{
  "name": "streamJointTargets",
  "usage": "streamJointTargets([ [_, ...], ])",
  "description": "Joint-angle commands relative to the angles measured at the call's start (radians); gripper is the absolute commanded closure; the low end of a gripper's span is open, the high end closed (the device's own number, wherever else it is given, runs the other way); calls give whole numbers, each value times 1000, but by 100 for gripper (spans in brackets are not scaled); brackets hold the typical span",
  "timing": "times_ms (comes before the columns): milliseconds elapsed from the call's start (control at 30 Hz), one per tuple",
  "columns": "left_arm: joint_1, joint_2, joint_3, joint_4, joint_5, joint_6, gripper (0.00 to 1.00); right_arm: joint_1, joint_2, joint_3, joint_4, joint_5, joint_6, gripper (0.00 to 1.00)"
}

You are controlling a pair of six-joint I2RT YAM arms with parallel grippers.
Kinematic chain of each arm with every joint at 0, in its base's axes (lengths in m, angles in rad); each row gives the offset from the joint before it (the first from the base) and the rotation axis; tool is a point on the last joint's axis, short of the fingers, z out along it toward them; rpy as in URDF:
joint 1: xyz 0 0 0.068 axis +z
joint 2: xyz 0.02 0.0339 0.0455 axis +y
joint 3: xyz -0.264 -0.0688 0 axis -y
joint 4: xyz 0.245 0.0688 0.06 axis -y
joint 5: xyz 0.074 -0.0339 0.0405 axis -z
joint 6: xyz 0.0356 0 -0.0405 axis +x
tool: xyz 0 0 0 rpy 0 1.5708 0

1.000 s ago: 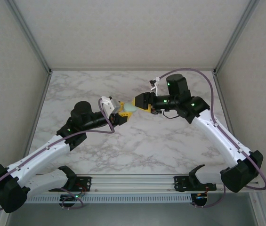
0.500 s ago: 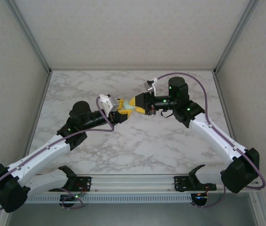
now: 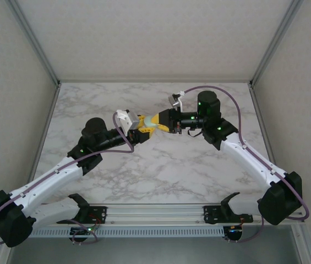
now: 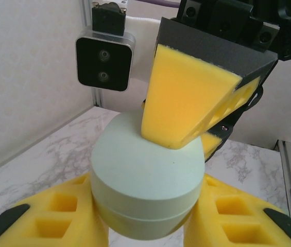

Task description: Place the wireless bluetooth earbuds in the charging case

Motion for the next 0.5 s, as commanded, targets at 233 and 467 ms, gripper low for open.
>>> streamJointTargets([
  [233,-10,-6,25,-60,-40,22,53,-4,-77,-49,-35,171,-113,81],
  [467,-10,-23,4,-88,-65,30,44,-52,-147,-176,-19,347,-111,82],
])
